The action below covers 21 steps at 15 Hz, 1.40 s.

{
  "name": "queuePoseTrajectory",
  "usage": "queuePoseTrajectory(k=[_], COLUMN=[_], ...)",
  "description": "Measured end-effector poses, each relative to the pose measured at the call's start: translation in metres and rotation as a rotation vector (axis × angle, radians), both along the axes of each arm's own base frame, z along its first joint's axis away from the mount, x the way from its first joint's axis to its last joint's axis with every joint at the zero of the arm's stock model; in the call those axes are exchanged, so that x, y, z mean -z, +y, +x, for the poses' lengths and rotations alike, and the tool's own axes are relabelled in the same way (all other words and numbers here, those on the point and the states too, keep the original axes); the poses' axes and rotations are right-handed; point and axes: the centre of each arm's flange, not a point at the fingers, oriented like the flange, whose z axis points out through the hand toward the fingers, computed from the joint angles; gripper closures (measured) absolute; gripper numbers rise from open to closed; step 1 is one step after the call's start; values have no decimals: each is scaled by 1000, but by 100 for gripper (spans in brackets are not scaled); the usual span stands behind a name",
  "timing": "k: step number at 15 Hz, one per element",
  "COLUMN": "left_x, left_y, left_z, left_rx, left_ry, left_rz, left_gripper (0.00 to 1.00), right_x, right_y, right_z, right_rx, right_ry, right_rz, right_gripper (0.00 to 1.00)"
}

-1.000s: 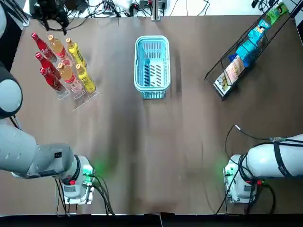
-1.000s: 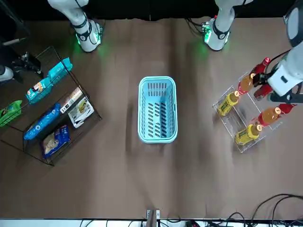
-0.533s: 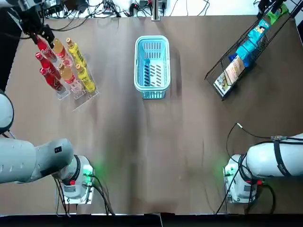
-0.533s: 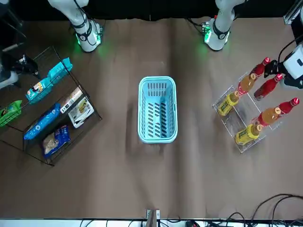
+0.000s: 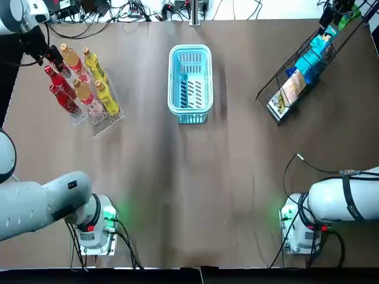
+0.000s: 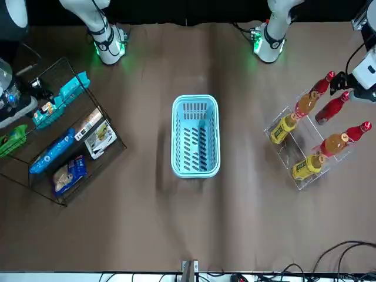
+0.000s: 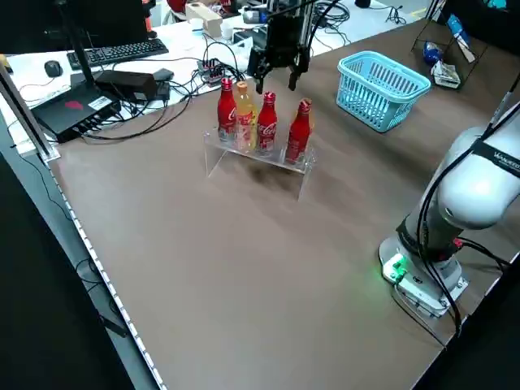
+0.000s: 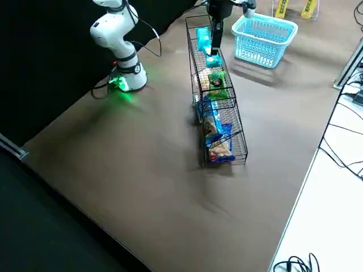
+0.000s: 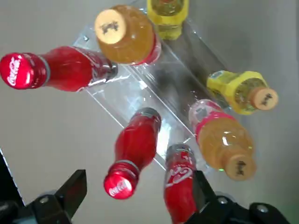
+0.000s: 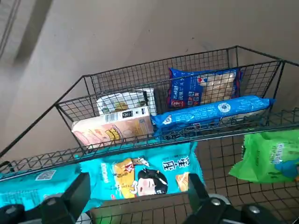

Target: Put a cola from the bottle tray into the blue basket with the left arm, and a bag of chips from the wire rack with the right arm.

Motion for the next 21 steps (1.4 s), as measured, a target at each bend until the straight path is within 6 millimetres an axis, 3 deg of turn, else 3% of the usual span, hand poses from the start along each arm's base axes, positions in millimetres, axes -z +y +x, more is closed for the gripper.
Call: queuePoseTrajectory(k=[4, 7, 8, 10, 11, 13, 14, 15, 17, 20, 21], left_x=[21, 30, 33, 34, 33, 33, 33, 32, 31, 31, 31], left_y=[17, 18, 19, 20, 20, 17, 15, 13, 11, 11, 11], left_z=[-6, -9, -10, -10, -10, -9, -9, -8, -7, -7, -7], left_rx=[-21, -24, -26, -30, -33, -45, -50, -51, -49, -49, -49], left_ry=[-19, -13, -8, -7, -10, -14, -16, -19, -24, -29, -29], left_rz=[1, -1, -2, -2, -2, 0, 2, 3, 5, 6, 6], left_gripper=[0, 0, 3, 18, 18, 29, 29, 31, 32, 35, 35], right_x=[7, 17, 19, 20, 20, 21, 22, 22, 22, 19, 19], right_y=[-3, -3, -3, -3, -3, -2, -3, -3, -3, -2, -2], right_z=[1, 2, 1, 1, 2, 2, 2, 2, 3, 3, 3], right_rx=[-21, -30, -32, -36, -38, -41, -42, -42, -41, -42, -43], right_ry=[-5, -3, 0, 2, 2, 5, 6, 5, 6, 2, 3], right_rz=[2, 3, 1, -2, -5, -11, -13, -14, -14, -14, -14], right_gripper=[7, 8, 8, 8, 9, 11, 14, 23, 26, 48, 48])
